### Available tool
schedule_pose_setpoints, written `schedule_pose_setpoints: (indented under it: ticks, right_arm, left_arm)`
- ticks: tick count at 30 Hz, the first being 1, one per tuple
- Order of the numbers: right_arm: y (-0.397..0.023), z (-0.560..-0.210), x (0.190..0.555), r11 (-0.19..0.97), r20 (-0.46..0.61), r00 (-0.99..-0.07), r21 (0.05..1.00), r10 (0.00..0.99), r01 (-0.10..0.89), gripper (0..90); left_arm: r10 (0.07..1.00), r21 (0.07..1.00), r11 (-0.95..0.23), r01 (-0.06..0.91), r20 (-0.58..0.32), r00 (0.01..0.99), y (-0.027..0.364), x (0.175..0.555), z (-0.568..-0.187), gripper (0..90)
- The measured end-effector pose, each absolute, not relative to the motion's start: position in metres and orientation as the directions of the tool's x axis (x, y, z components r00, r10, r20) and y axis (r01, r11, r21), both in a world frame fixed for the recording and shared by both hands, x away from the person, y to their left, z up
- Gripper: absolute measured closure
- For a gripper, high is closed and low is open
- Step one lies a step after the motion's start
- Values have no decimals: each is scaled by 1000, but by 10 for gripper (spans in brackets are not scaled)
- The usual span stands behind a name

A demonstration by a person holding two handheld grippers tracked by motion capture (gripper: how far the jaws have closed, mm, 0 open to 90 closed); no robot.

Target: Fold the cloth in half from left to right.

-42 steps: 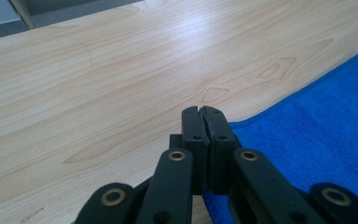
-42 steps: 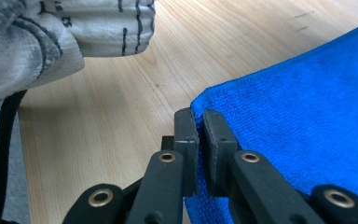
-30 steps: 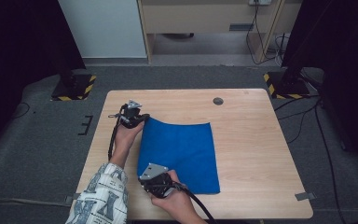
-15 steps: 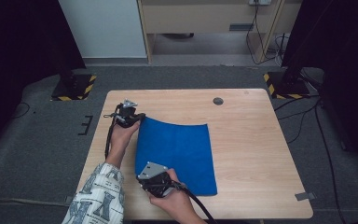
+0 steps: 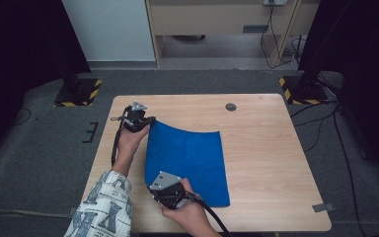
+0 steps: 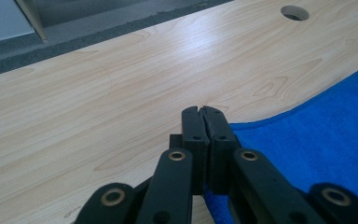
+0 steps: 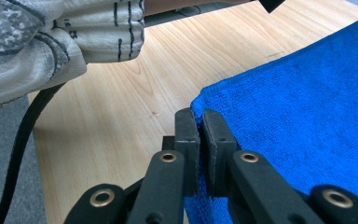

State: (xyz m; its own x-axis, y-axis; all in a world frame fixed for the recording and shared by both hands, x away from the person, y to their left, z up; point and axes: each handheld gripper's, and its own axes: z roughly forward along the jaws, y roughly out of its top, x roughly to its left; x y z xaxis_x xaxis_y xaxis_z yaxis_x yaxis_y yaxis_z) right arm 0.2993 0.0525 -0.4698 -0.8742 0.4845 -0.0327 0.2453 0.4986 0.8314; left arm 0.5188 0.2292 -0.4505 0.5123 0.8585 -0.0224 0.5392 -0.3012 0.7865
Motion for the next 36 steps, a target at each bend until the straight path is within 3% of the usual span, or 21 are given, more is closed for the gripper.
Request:
schedule_pose_setpoints:
  ticks: [36]
  right_arm:
    - [96,-463,289,471,-24,-873,849,486,239,863]
  left_arm:
    - [869,790,-277,546,-37,494,265,514,-448,884]
